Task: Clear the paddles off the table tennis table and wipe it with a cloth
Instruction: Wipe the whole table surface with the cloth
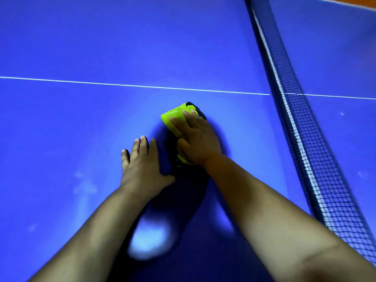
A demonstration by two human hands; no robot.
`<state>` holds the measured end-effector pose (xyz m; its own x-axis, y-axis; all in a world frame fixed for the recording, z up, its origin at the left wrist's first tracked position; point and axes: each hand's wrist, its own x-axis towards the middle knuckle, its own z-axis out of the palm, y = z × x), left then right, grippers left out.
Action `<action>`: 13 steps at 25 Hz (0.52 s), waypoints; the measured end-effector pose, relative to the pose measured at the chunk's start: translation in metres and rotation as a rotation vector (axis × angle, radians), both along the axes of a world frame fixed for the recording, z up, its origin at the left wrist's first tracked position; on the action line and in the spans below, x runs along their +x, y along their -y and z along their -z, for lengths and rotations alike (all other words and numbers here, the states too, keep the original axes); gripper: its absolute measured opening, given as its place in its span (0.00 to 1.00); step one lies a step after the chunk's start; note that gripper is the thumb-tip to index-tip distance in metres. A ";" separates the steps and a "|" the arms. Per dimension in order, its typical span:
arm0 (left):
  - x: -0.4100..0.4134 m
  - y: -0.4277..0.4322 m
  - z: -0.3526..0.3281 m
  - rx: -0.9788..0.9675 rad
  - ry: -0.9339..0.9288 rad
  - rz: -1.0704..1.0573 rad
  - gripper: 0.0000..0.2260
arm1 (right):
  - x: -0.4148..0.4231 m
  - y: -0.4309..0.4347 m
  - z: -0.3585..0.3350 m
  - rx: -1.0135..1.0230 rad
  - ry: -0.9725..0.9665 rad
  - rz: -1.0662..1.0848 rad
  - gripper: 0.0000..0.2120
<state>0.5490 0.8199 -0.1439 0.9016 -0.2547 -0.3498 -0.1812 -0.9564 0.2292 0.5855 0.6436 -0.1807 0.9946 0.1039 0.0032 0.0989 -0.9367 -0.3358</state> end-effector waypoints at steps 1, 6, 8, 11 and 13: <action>-0.002 0.022 0.002 -0.001 0.006 0.033 0.50 | -0.004 0.025 0.001 0.020 0.014 0.043 0.33; -0.015 0.104 0.013 0.000 0.041 0.142 0.47 | -0.024 0.134 -0.002 0.020 0.011 0.241 0.33; -0.020 0.124 0.015 -0.008 0.060 0.161 0.46 | -0.034 0.169 -0.002 -0.064 -0.029 0.287 0.33; -0.026 0.141 0.017 -0.005 0.054 0.194 0.46 | -0.053 0.209 -0.002 -0.045 -0.039 0.416 0.32; -0.027 0.140 0.015 0.002 0.025 0.204 0.47 | -0.068 0.217 -0.003 0.010 -0.050 0.500 0.33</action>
